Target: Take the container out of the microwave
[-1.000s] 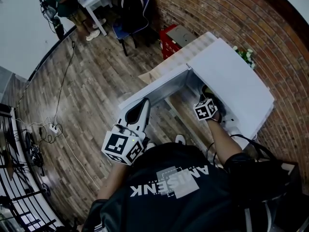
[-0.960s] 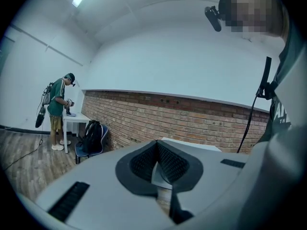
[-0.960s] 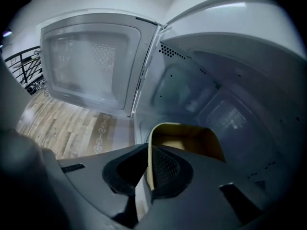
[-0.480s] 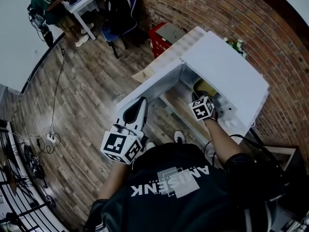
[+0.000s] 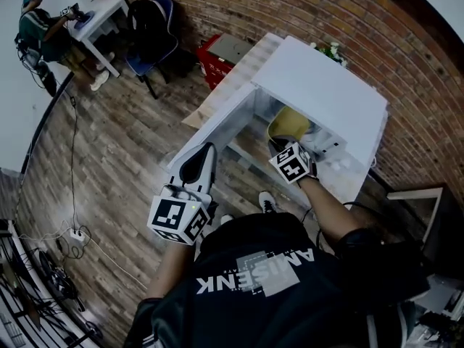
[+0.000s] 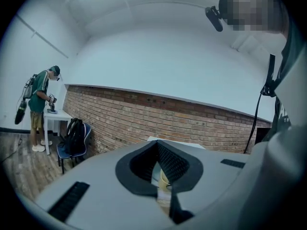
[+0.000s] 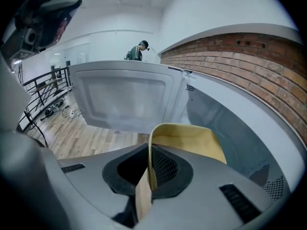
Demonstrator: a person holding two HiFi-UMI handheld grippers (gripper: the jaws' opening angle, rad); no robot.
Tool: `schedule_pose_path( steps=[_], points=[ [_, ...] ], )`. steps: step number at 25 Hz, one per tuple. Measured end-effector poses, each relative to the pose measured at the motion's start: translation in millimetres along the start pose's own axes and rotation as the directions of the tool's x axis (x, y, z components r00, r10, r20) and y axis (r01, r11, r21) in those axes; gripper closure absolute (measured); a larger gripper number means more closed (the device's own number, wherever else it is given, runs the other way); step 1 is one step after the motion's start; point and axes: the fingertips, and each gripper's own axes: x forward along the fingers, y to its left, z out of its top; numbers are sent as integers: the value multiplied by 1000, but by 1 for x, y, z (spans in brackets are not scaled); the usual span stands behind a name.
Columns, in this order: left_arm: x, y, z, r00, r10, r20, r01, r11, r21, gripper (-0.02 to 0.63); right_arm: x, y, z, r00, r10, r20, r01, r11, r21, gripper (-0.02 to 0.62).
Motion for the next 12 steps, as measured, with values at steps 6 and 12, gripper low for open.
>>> schedule_pose_path(
  steps=[6,12],
  points=[
    [1,-4,2,997,-79,1,79,997,3,595,-22,25,7,999,24,31,-24,1000,16,545],
    [-5,-5,3,990,-139,-2,139,990,-6,595,-50,47,26,998,20,60,-21,1000,13,545]
  ],
)
